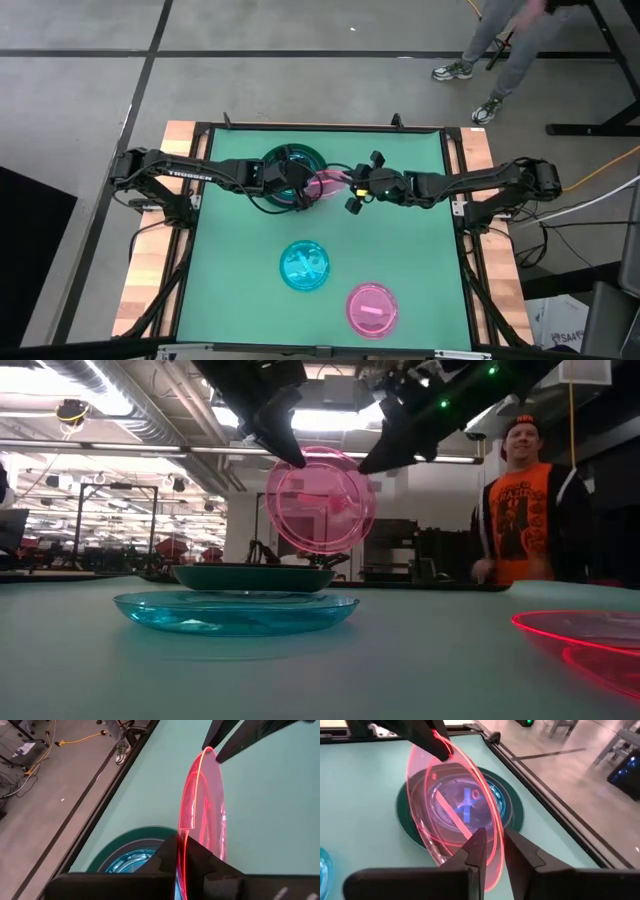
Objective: Stack plastic plates
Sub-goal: Stack the right light pink plate on top of the blue plate
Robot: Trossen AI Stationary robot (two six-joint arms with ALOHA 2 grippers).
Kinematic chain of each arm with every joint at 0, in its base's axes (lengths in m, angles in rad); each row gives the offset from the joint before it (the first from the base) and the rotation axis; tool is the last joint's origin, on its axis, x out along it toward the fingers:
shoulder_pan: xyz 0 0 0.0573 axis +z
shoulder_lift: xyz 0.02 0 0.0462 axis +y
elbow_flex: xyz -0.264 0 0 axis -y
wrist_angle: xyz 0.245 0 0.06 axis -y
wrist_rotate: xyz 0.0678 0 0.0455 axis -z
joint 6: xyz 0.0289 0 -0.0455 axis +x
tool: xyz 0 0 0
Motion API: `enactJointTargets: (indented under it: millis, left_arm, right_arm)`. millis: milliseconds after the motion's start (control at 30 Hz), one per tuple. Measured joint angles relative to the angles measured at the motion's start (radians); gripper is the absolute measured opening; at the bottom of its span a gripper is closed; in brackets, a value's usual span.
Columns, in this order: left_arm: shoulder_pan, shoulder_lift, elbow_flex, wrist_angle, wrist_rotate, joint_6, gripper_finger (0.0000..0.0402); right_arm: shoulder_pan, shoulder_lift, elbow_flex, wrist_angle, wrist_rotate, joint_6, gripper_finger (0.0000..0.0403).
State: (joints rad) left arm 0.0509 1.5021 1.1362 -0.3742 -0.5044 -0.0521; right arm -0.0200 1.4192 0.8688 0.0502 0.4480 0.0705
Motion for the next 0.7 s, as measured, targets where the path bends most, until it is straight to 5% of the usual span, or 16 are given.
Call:
enactJointTargets:
  millis: [267, 700]
  left_arm:
    - [0.007, -0.011, 0.0, -0.017, 0.028, 0.001, 0.0007]
    - [0.263, -0.091, 0.0, -0.163, 0.434, -0.125, 0.0007]
  right_arm:
    - [0.0, -0.114, 0.0, -0.041, 0.001, -0.117, 0.0056]
    - [0.0, -0.188, 0.0, -0.176, 0.009, -0.141, 0.0056]
